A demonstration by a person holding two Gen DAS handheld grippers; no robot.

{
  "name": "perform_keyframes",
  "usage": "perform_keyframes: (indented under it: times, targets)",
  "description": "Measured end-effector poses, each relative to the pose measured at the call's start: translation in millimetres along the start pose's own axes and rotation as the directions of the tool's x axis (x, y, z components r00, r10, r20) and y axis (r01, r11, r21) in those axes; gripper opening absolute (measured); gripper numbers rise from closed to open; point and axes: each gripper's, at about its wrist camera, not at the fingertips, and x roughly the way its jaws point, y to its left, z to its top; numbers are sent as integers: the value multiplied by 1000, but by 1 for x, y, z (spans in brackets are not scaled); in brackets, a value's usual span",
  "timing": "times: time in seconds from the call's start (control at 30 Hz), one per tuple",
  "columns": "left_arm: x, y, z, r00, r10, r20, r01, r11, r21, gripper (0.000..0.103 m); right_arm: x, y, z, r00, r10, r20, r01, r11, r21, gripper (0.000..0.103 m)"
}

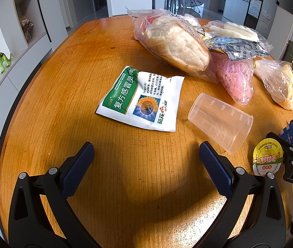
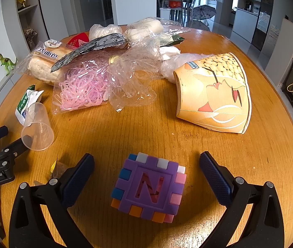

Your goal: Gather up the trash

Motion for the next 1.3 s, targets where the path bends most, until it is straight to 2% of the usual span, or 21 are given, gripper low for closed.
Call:
perform_keyframes:
  times: [1.3]
  targets:
    - [0, 0, 0, 1000, 0, 0, 0, 1000, 0, 98, 1, 1, 1, 1000, -1, 0, 1, 1000, -4, 101]
